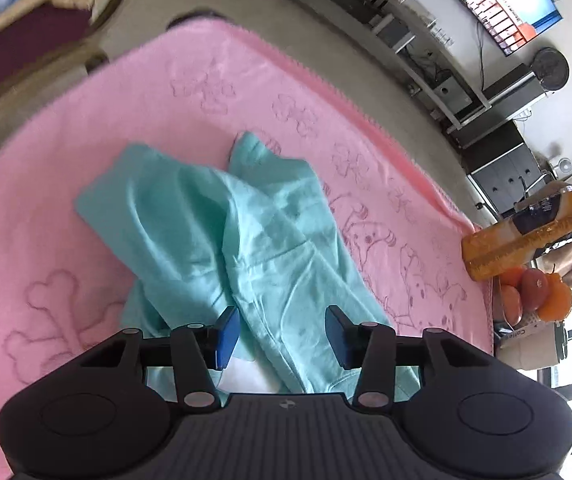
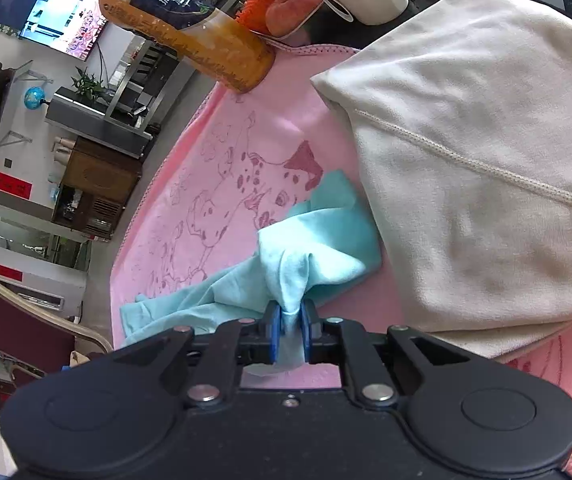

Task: Fold clothes
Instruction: 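Lower the T-shirt onto the pink blanket with both grippers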

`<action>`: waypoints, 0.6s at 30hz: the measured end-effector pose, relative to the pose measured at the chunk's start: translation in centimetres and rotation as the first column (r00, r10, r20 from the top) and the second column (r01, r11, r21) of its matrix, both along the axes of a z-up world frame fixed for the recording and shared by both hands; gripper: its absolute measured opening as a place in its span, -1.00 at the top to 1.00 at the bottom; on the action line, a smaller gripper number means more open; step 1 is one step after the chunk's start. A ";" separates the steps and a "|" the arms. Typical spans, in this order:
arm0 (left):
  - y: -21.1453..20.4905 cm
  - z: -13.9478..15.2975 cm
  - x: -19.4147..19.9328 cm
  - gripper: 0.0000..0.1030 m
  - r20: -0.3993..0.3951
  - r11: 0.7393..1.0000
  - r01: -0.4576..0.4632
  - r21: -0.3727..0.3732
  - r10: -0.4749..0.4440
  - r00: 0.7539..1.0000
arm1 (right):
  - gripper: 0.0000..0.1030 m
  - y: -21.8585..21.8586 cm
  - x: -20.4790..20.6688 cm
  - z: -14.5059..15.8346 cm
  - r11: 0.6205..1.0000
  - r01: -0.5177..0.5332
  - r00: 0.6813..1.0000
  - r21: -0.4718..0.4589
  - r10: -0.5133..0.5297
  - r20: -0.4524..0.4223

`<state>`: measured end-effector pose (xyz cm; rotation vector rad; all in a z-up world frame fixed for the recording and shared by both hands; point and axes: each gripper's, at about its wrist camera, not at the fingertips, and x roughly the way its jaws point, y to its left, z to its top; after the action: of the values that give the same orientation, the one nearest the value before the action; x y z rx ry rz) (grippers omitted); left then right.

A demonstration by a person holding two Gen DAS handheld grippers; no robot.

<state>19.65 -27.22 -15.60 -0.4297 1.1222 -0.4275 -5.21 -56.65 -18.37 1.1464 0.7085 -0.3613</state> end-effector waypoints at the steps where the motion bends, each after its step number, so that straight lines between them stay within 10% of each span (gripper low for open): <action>1: -0.1 -0.5 0.2 0.15 -0.015 1.000 0.000 -0.007 0.000 1.000 | 0.76 0.0 0.1 0.0 1.000 -0.001 1.000 0.004 0.001 0.000; 18: 1.5 -4.4 2.3 0.47 -0.079 0.978 -0.073 -0.197 0.058 0.995 | 0.76 -0.3 0.7 -0.4 1.000 0.008 1.000 0.012 -0.008 -0.003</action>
<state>21.98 -25.68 -20.00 -0.6613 1.1367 -0.4717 -4.55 -56.95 -18.79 1.1607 0.7096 -0.3664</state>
